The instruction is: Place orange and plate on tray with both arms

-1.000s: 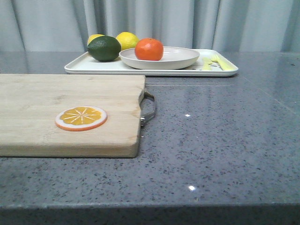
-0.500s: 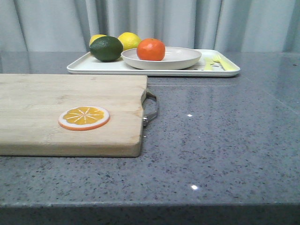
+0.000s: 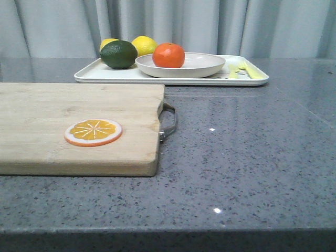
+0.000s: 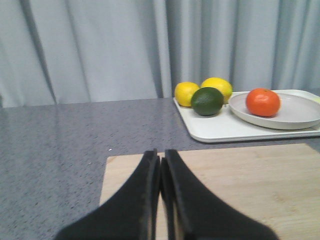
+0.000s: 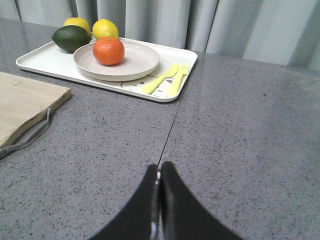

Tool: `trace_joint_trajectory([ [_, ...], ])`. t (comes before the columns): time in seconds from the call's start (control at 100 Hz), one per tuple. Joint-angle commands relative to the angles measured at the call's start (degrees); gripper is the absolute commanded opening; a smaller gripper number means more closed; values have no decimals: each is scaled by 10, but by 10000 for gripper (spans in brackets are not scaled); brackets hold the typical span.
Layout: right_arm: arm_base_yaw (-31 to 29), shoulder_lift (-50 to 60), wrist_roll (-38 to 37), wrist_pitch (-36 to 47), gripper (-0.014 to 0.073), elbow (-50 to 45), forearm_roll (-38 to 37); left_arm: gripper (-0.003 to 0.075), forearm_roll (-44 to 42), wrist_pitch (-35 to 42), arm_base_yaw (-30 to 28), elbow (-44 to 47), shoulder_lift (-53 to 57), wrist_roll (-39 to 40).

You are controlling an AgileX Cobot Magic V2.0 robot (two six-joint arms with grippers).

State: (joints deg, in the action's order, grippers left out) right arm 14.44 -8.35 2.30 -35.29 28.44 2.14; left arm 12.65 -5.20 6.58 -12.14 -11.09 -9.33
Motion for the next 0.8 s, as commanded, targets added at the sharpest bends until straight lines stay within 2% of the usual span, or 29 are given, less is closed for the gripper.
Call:
trace_joint_trajectory([
  [0.0, 0, -6, 2, 47, -67, 14, -4, -20, -1, 43, -31, 8, 21, 3],
  [0.1, 0, -6, 2, 47, -67, 14, -4, -20, -25, 45, -59, 37, 54, 13],
  [0.23, 0, -6, 2, 47, -67, 14, -4, -20, -83, 45, -82, 69, 101, 93],
  [0.49, 0, -6, 2, 48, -67, 14, -4, -20, -88, 81, -90, 128, 133, 93],
  [0.79, 0, -6, 2, 48, -67, 14, -4, -20, -90, 65, -90, 127, 133, 93],
])
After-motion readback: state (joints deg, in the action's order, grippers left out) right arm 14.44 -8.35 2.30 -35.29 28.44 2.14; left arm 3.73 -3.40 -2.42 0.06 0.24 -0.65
